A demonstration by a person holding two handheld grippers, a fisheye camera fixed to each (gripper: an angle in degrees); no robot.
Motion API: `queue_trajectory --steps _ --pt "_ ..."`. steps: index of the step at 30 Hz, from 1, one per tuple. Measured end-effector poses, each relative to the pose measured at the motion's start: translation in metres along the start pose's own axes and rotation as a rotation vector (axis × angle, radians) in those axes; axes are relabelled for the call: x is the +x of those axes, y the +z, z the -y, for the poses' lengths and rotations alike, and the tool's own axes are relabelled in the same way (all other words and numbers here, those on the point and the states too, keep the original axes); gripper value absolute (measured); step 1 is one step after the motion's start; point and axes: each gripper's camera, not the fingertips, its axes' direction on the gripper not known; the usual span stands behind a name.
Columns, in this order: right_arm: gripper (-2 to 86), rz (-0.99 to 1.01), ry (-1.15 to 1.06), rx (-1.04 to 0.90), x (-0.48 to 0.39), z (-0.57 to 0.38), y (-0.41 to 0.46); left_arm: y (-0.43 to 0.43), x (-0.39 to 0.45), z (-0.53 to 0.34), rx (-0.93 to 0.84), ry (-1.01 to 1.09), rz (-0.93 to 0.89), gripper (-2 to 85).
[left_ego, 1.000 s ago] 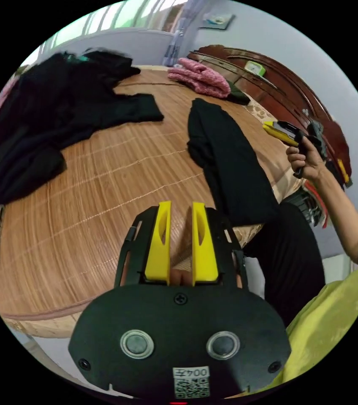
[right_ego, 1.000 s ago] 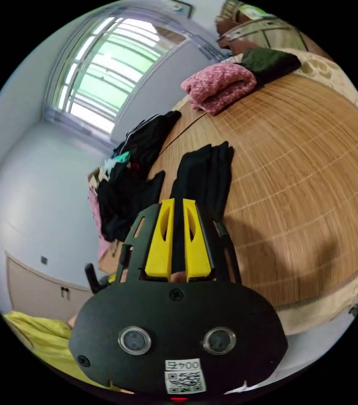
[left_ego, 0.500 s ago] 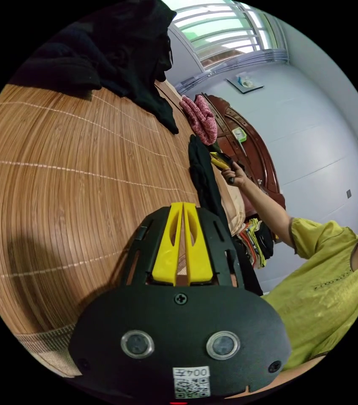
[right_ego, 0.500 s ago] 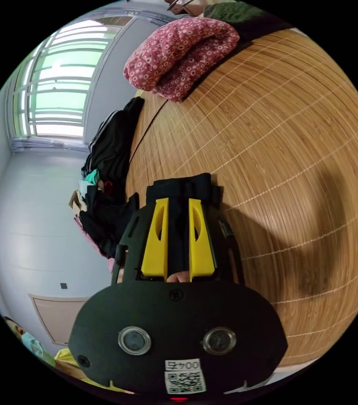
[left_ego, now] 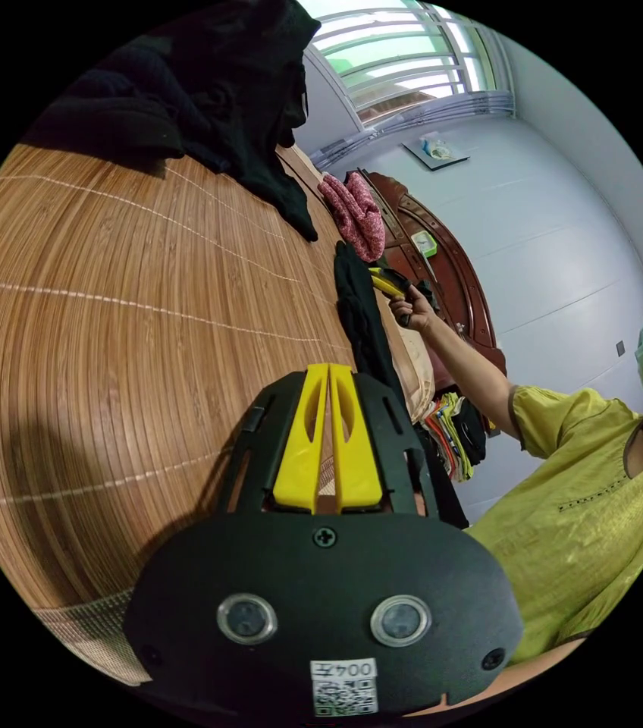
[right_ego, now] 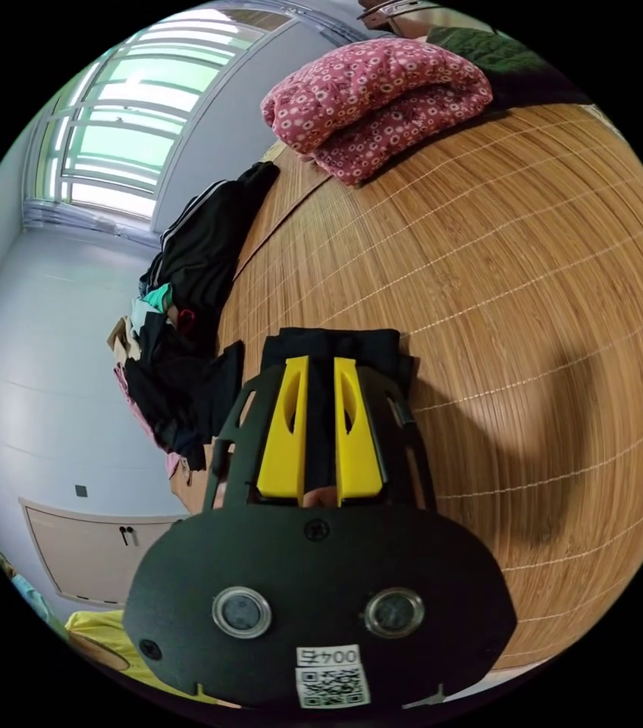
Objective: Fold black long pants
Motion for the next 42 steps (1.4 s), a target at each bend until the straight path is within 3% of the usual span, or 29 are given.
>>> queue_trajectory --steps 4,11,13,17,19,30,42 --pt "4.3 -0.069 -0.044 0.039 -0.012 0.014 -0.005 0.021 -0.018 -0.007 0.0 -0.003 -0.004 0.8" --pt "4.7 -0.424 -0.26 0.0 -0.052 0.034 0.002 0.051 -0.038 -0.016 0.001 -0.004 -0.006 0.7" --pt "5.0 -0.375 -0.235 0.011 -0.047 0.04 -0.001 0.061 -0.045 -0.019 0.0 -0.005 -0.008 0.7" --pt "6.0 -0.038 -0.091 0.003 -0.01 0.055 -0.01 0.074 -0.052 -0.022 0.0 -0.004 -0.012 0.7" --pt "6.5 0.019 -0.05 0.01 0.003 0.057 -0.013 0.081 -0.057 -0.024 0.0 -0.003 -0.016 0.8" --pt "9.0 0.172 0.048 0.017 0.038 0.06 -0.02 0.105 -0.064 -0.027 0.001 -0.003 -0.022 0.9" --pt "8.6 0.117 0.033 -0.016 0.019 0.041 -0.012 0.11 -0.05 -0.022 0.002 -0.001 -0.022 0.9"
